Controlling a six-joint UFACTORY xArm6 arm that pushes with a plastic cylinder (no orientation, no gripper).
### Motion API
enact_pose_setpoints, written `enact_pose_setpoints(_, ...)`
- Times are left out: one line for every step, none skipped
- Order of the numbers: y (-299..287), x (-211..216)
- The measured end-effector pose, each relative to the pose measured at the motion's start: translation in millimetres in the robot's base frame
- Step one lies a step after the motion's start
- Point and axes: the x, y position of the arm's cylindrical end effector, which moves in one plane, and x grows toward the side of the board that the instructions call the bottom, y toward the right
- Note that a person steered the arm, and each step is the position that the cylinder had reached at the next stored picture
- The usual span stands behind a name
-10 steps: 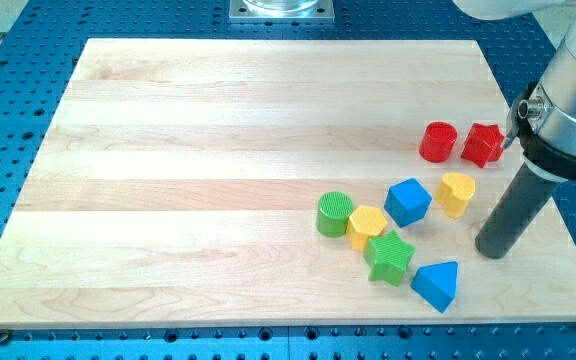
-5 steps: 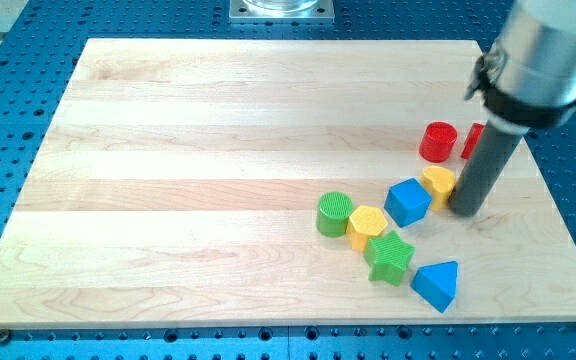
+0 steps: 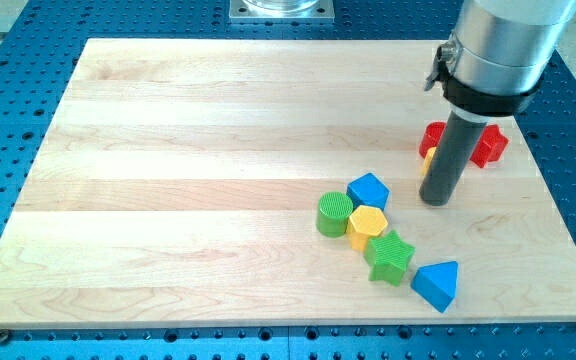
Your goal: Move the yellow blocks below the red blocks
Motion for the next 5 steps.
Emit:
enact_pose_setpoints(13.3, -0.5)
enact_pose_setpoints(13.2, 44.4)
enact_pose_setpoints(-18.9, 64.2)
enact_pose_setpoints(-67.8, 71.7)
enact_pose_setpoints(-114.5, 71.8)
